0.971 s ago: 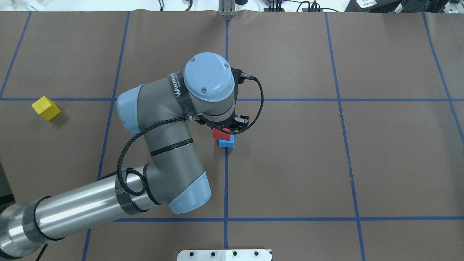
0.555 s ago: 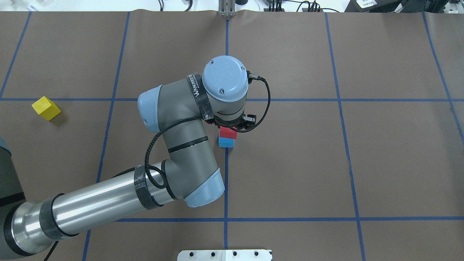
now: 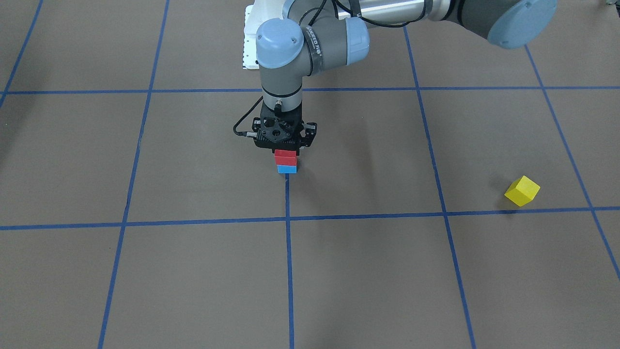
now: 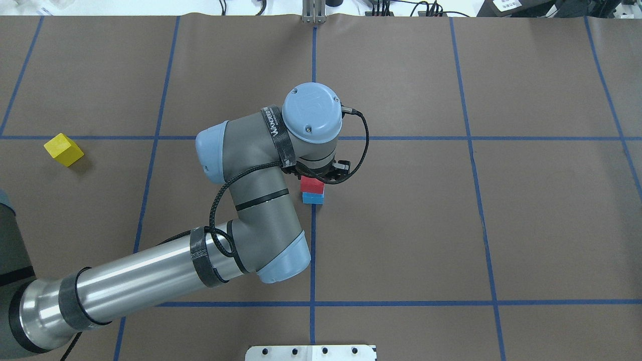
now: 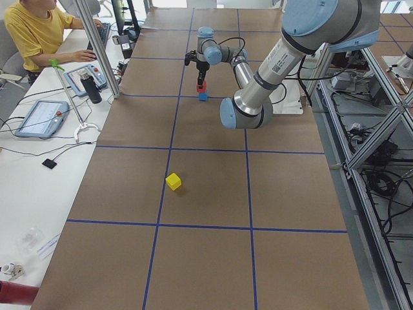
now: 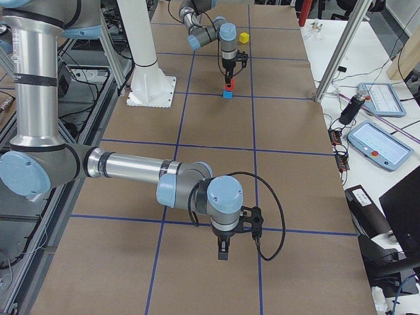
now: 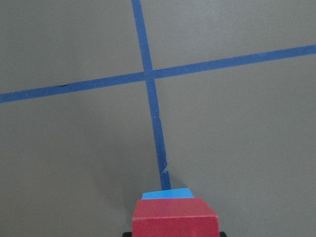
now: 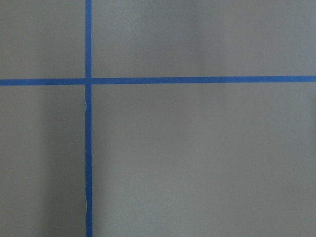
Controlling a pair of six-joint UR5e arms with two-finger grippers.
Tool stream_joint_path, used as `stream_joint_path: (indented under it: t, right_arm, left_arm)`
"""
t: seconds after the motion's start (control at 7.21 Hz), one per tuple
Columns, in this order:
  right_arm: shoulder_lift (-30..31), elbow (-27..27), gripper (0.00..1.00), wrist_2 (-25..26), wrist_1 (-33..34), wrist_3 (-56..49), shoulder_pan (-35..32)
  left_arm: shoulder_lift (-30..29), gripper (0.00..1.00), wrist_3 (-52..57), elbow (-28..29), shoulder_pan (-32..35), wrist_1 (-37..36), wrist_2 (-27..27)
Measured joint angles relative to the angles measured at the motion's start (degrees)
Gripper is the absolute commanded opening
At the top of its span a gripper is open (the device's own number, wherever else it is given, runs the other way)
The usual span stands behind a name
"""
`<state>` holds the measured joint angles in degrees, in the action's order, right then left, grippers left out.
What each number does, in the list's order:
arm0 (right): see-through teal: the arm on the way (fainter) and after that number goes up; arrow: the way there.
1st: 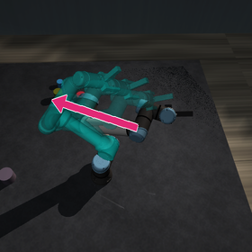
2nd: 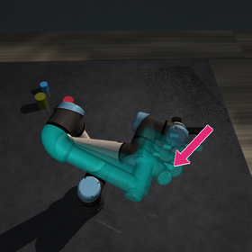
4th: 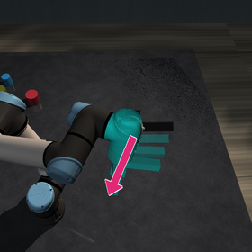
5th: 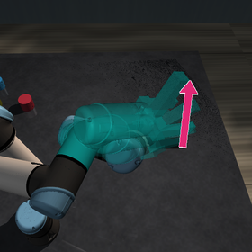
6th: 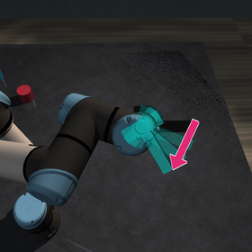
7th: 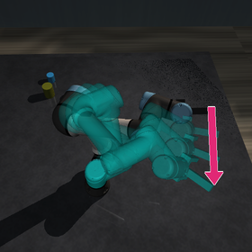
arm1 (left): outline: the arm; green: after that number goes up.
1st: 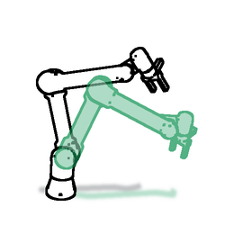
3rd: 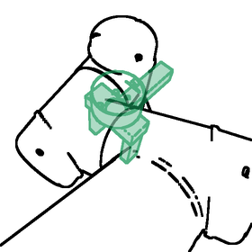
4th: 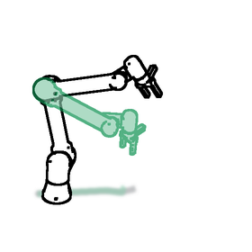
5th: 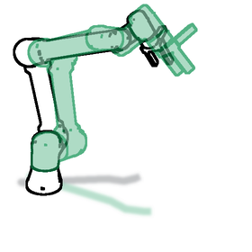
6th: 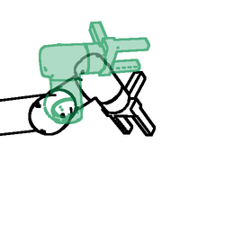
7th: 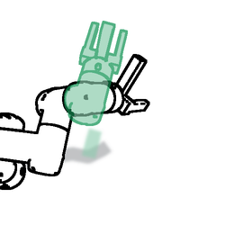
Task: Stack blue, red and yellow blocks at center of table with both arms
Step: 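Lower the red cube onto the blue cube with the left gripper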
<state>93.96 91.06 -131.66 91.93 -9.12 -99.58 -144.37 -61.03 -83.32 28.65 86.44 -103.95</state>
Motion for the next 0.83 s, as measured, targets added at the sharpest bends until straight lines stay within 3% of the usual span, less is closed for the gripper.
stream_joint_path:
  t: [0.28, 0.83]
  right_arm:
    - [0.02, -0.09, 1.0, 0.02, -0.34, -0.04, 0.0]
    - [0.09, -0.43, 1.0, 0.09, -1.57, 0.19, 0.0]
  left_arm:
    - [0.04, 0.49, -0.18, 0.02, -0.67, 0.03, 0.0]
    - [0.14, 0.5, -0.26, -0.32, -1.02, 0.26, 0.01]
